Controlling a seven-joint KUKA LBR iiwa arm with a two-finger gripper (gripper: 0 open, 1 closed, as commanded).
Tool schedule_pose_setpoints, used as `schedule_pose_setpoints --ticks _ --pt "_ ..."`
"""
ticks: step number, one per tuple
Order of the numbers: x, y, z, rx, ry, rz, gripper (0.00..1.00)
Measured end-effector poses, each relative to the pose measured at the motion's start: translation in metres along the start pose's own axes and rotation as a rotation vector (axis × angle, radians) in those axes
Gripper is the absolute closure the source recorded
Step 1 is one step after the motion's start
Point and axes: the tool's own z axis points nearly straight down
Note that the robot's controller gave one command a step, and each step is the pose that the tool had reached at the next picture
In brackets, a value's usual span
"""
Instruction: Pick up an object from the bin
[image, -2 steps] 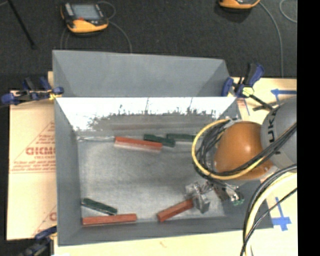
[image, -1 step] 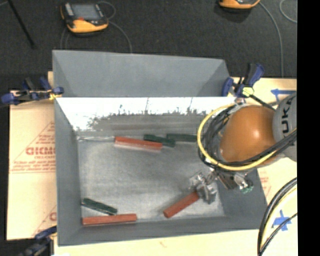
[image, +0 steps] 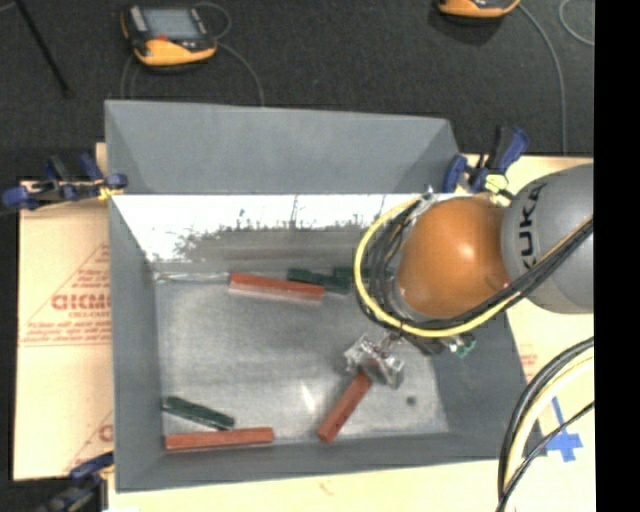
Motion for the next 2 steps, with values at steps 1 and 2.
schedule_pose_setpoints --ticks 1,2 --pt "0.001 0.006 -0.034 -0.011 0.006 -0.129 1.0" --pt "0.021 0.032 -0.161 -0.004 0.0 -0.457 1.0"
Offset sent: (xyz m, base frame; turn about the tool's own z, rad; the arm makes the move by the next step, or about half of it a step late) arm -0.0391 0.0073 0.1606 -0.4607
